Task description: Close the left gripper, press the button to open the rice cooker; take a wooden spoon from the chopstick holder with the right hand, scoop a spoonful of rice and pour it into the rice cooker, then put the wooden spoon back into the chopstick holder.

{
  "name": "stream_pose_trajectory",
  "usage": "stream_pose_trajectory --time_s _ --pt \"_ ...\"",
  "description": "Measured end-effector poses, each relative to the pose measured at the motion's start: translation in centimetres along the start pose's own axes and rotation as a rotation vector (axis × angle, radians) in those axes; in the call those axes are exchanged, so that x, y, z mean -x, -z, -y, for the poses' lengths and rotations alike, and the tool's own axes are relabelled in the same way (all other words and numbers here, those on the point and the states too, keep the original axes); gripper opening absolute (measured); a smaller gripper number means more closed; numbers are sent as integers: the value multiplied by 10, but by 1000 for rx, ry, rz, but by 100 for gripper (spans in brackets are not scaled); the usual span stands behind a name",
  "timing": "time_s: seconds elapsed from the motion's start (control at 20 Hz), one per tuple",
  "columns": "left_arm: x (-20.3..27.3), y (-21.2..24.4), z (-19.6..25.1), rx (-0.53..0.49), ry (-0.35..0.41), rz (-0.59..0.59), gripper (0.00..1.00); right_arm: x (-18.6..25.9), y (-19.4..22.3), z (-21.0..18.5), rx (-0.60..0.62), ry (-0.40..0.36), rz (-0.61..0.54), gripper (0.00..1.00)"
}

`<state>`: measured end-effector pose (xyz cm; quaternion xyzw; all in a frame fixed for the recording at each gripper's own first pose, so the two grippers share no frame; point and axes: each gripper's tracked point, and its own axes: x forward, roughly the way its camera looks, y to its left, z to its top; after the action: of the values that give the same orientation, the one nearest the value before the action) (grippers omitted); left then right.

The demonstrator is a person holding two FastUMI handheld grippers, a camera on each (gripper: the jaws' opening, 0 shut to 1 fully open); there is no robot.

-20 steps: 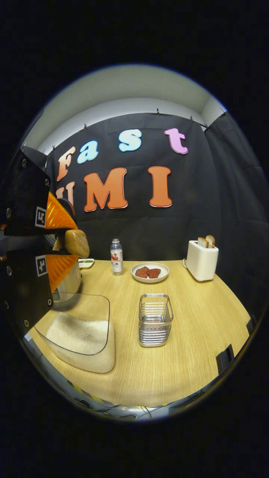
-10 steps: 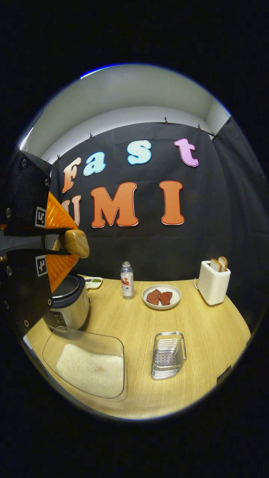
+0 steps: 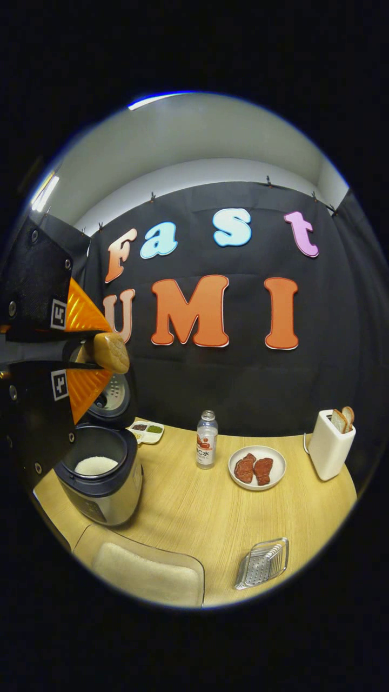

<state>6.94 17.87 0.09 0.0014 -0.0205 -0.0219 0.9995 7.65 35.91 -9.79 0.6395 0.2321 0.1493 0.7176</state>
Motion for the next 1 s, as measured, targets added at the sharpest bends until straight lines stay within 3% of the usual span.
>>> stream_pose_trajectory --time_s 0.25,0.45,0.5,1.0 --pt "-5 8 -8 -6 -10 -16 94 -39 15 -4 74 24 -23 13" --pt "-11 13 -16 2 -19 -25 94 -56 19 -9 240 41 -6 13" --pt "-12 13 -19 1 -24 -26 99 -57 22 -11 272 46 -7 13" --pt "-21 19 -26 2 -38 -32 94 -65 27 -16 447 52 9 13"
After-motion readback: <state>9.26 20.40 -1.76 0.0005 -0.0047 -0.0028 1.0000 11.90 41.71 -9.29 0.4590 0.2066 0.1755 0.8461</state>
